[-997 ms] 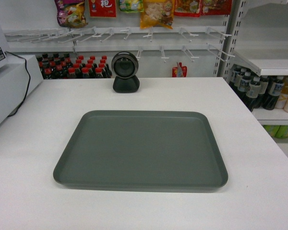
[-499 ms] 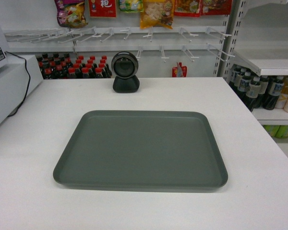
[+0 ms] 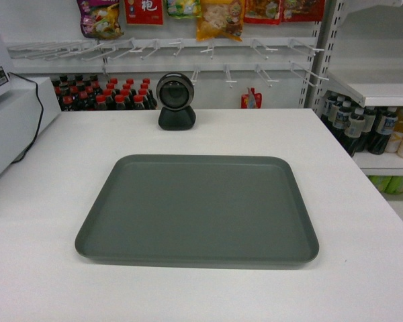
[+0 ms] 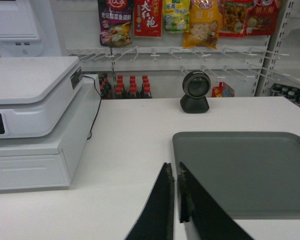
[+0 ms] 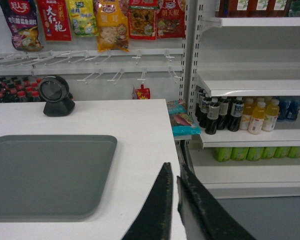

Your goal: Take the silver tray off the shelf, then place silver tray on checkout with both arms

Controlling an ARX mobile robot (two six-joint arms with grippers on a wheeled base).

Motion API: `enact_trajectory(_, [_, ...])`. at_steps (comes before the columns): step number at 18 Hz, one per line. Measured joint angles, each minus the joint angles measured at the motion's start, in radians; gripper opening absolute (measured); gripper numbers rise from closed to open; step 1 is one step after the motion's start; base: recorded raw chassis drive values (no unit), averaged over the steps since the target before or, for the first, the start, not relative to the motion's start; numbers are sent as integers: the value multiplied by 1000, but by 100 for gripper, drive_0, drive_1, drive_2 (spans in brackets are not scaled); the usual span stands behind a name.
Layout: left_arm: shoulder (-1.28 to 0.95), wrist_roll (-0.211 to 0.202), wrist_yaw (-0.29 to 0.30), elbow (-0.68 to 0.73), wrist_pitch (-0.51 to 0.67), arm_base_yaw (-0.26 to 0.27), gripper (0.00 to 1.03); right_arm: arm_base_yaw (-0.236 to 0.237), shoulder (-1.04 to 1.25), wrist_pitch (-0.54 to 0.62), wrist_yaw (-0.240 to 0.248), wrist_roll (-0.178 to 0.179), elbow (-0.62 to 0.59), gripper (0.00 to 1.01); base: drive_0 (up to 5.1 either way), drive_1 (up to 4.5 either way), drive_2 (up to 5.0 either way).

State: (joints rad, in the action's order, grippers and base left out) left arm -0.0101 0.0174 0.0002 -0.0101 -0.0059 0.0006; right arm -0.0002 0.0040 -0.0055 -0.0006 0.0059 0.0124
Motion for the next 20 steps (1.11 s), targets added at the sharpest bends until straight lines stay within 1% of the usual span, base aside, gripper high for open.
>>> enact_trajectory(1, [0, -1, 0, 0, 2, 0, 15, 0, 0, 2, 0, 0, 0, 18, 0, 0, 0])
enact_trajectory(7, [0, 0, 0, 0, 2, 0, 83, 0, 0, 2, 0, 0, 0, 86, 0, 0, 0])
enact_trajectory(8, [0, 0, 0, 0, 2, 0, 95, 0, 0, 2, 0, 0, 0, 99, 0, 0, 0])
enact_trajectory(9, [0, -1, 0, 0, 2, 0, 99, 0, 0, 2, 0, 0, 0, 98, 0, 0, 0])
enact_trajectory(20, [0, -1, 0, 0, 2, 0, 98, 0, 0, 2, 0, 0, 0, 98, 0, 0, 0])
